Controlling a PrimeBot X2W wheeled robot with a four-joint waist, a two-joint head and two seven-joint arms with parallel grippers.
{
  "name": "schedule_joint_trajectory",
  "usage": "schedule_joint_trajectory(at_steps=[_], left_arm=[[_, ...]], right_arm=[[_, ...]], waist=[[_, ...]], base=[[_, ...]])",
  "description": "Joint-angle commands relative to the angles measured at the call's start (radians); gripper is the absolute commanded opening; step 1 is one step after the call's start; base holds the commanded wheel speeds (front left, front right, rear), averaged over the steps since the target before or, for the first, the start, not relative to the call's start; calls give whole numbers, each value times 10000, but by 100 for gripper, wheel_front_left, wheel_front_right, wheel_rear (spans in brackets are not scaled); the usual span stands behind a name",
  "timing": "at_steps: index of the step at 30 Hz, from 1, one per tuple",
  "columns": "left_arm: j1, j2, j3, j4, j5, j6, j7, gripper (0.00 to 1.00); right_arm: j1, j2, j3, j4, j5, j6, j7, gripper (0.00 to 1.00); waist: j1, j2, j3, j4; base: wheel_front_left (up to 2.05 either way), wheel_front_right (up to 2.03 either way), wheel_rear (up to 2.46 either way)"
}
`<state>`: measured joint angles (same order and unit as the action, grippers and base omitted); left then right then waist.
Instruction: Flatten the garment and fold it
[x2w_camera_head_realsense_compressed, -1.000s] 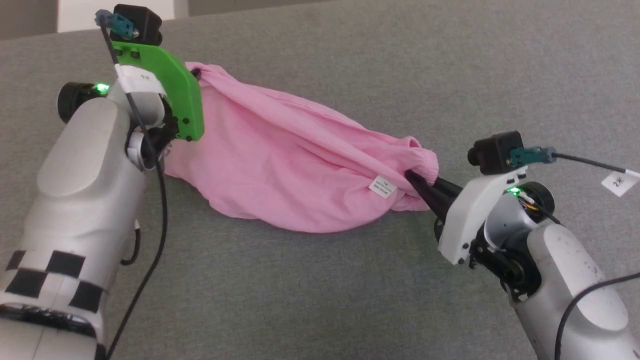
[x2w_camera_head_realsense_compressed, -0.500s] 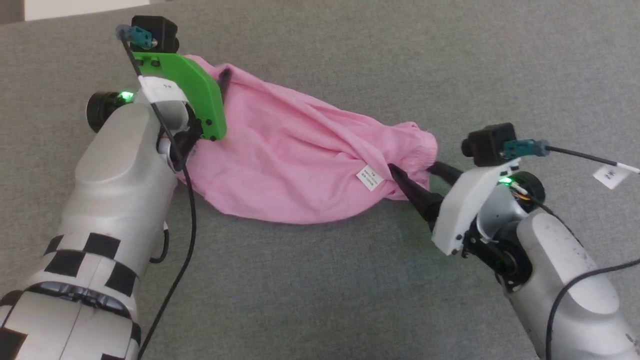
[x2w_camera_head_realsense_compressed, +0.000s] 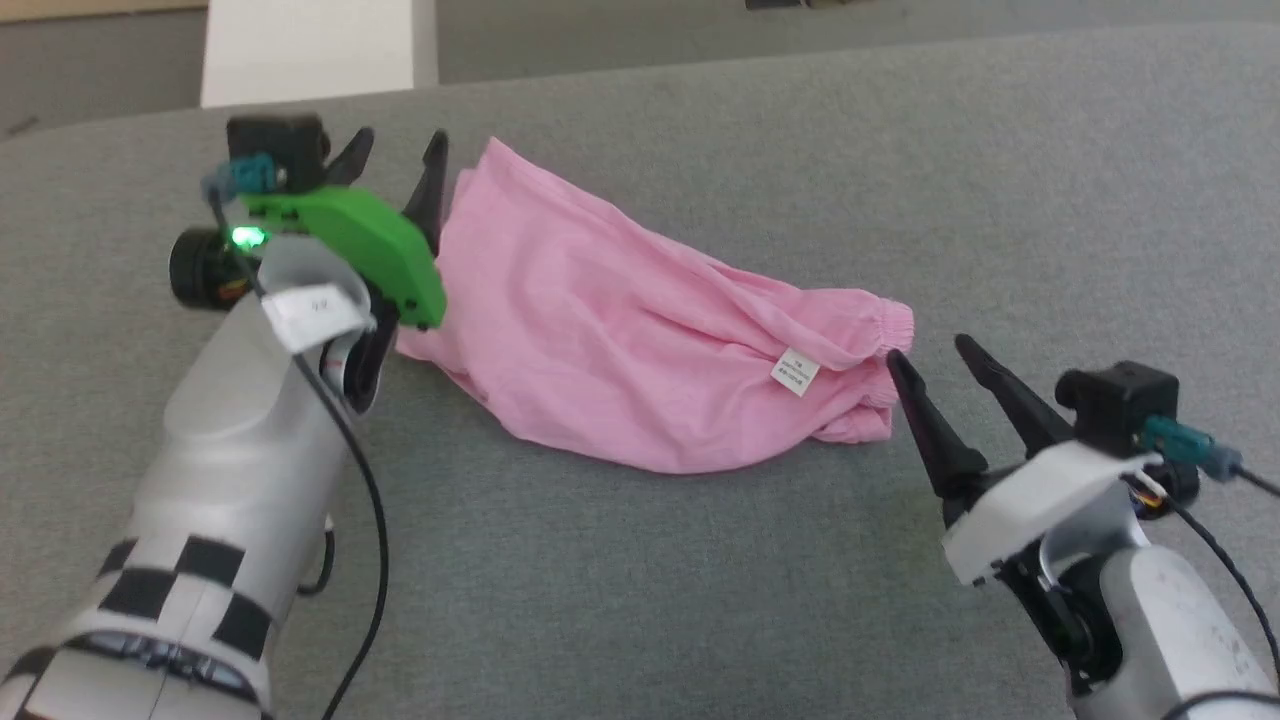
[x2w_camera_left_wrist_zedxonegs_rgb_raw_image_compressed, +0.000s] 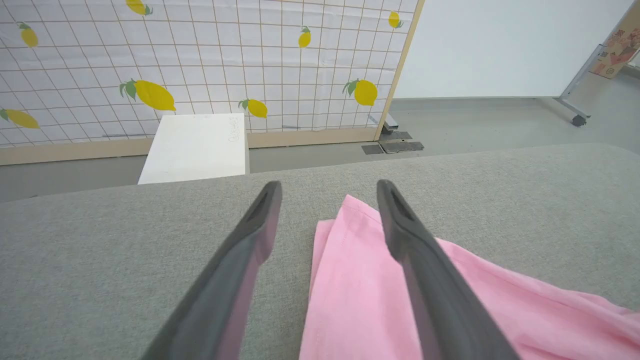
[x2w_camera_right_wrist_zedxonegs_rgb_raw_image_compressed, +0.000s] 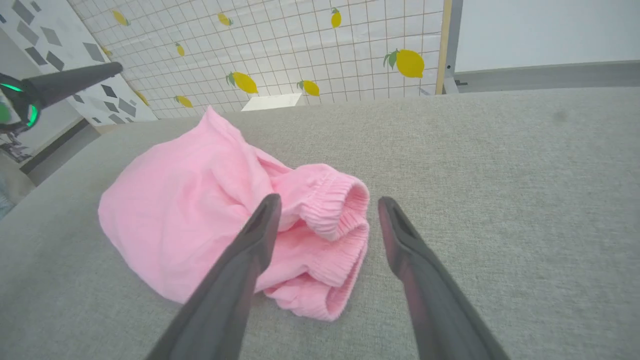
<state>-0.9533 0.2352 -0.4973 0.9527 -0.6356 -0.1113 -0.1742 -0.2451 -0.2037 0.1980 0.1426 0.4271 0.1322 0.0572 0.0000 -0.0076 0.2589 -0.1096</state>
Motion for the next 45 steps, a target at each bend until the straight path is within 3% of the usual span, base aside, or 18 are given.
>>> schedule_joint_trajectory(at_steps=[1, 5, 11, 20, 28, 38, 39, 41, 45], left_arm=[[385, 156, 0, -173, 164, 153, -215, 100], [1362, 467, 85, -833, 115, 420, -447, 100], [2628, 1064, 72, -2018, -105, 598, 249, 100], [2971, 1725, -351, -3273, -594, 300, 2849, 100], [2089, 1823, -954, -2572, -831, 26, 5076, 100], [1310, 1312, -1957, -1106, -1074, -162, 7110, 100], [1342, 1241, -2132, -939, -1156, -172, 7555, 87], [1437, 1119, -2343, -796, -1403, -184, 8138, 0], [1641, 1133, -2674, -1065, -1769, -189, 8310, 0]], right_arm=[[329, 135, -188, -234, -330, -15, -211, 100], [1136, 571, -853, -980, -1193, -15, -390, 100], [2172, 1046, -1405, -2105, -1798, -15, -54, 100], [2962, 1348, -1538, -3623, -2165, -15, 561, 100], [2811, 1424, -1428, -3945, -2215, -15, 750, 100], [2641, 1456, -1291, -3848, -2146, -15, 869, 100], [2634, 1458, -1288, -3815, -2132, -15, 887, 100], [2612, 1460, -1271, -3776, -2104, -15, 911, 100], [2543, 1408, -1231, -3636, -1939, -15, 1078, 100]], waist=[[0, 76, -507, 335], [0, 76, -778, 367], [0, 76, -1007, 316], [0, 76, -599, -132], [0, 76, 40, -607], [0, 76, 455, -913], [0, 76, 460, -941], [0, 76, 482, -1000], [0, 76, 508, -1039]], base=[[0, 0, 0], [0, 0, 0], [0, 0, 0], [0, 0, 0], [0, 0, 0], [0, 0, 0], [0, 0, 0], [0, 0, 0], [0, 0, 0]])
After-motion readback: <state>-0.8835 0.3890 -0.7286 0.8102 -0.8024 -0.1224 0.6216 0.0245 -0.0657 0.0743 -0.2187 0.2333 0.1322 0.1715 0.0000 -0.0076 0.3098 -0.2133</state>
